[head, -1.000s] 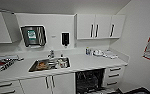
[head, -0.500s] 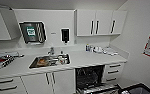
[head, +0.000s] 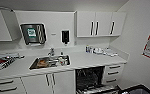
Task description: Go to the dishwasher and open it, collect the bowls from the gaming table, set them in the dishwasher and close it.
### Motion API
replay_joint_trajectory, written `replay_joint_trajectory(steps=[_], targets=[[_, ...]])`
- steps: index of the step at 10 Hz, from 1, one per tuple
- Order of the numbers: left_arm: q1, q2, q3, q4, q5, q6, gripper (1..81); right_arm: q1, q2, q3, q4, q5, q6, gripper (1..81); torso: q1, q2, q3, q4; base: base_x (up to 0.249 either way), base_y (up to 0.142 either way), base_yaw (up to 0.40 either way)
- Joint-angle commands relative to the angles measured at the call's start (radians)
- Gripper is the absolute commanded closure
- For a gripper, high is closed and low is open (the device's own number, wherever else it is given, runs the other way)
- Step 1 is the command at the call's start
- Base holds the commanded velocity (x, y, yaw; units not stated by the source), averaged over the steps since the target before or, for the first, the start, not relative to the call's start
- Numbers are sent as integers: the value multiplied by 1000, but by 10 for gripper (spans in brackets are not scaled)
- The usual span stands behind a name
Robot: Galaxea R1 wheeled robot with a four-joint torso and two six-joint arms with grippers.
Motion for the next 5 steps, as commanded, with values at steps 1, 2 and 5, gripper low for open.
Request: replay_joint_trajectory(steps=[1, 2, 5], targets=[[-46, -6, 0, 6, 38, 3, 10, 52, 0, -2, -10, -46, -4, 10, 0, 0, 68, 0, 0, 0, 0], [-46, -4, 0, 6, 38, 3, 10, 52, -2, -2, -10, -46, -4, 10, 0, 0, 23, 0, 0, 0, 0], [-45, -4, 0, 7, 38, 4, 10, 52, -2, -2, -10, -46, -4, 10, -38, 100, 46, 0, 0, 0, 0]])
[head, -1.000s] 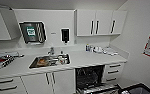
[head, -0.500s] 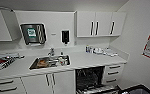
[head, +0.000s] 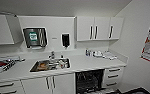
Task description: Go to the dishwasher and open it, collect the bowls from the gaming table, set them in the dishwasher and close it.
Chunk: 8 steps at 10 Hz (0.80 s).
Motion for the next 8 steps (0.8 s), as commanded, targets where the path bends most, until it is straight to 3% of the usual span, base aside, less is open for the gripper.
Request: replay_joint_trajectory(steps=[1, 3, 7, 8], targets=[[-57, -4, 0, 9, 36, 3, 10, 58, -2, -2, -10, -46, -4, 10, -33, 98, 0, 0, 0, 0, 0], [-57, -4, -2, 9, 36, 3, 10, 59, -2, -2, -10, -44, -4, 10, -33, 128, 0, 0, 0, 0, 0], [-56, -6, 0, 9, 36, 3, 10, 58, -2, -2, -10, -44, -4, 10, -24, 110, -2, 0, 0, 0, 0], [-57, -6, 0, 9, 36, 3, 10, 58, -2, -2, -10, -44, -4, 10, -24, 108, 45, 0, 0, 0, 0]])
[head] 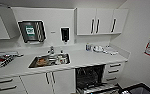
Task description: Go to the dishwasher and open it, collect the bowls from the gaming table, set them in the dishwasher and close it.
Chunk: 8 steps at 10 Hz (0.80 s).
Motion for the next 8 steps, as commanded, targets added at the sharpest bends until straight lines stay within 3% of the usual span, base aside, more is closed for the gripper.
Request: replay_joint_trajectory(steps=[1, 2, 3, 8], targets=[[-45, -4, 0, 9, 41, 3, 10, 49, -2, -2, -10, -46, -4, 10, 0, 0, 58, 0, 0, 0, 0], [-45, -4, 0, 11, 41, 5, 10, 49, -2, -2, -10, -46, -4, 10, 0, 0, 71, 0, 0, 0, 0], [-45, -3, 0, 11, 41, 5, 10, 49, -2, -2, -10, -46, -4, 10, 0, 0, 34, 0, 0, 0, 0], [-45, -4, -2, 12, 40, 6, 10, 45, 4, -15, -8, -60, 0, 10, -2, 0, 53, 0, 0, 0, 0]])
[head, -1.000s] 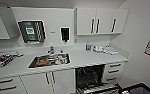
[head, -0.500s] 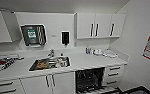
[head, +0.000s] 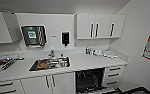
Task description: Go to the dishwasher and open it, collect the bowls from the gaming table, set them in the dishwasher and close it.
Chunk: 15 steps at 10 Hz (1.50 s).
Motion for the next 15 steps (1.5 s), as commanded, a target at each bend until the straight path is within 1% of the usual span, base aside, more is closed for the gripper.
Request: replay_joint_trajectory(steps=[1, 4, 8, 13, 15], targets=[[-51, -9, -2, 12, 37, 6, 10, 49, 10, -19, -10, -57, -2, 10, 0, 0, 0, 0, 0, 0, 0], [-53, -9, -10, 10, 37, 6, 10, 43, 25, -39, -8, -58, 0, 10, 0, 0, 0, 0, 0, 0, 0], [-54, -7, -13, 12, 37, 6, 10, 41, 28, -39, -8, -58, -2, 10, 0, 0, 0, 0, 0, 0, 0], [-54, 25, -81, 12, 39, 6, 10, 41, 31, -39, -10, -58, -2, 10, 0, 0, 0, 0, 0, 0, 0], [-54, 28, -88, 10, 39, 6, 10, 41, 31, -39, -10, -58, -2, 10, 0, 0, 0, 0, 0, 0, 205]])
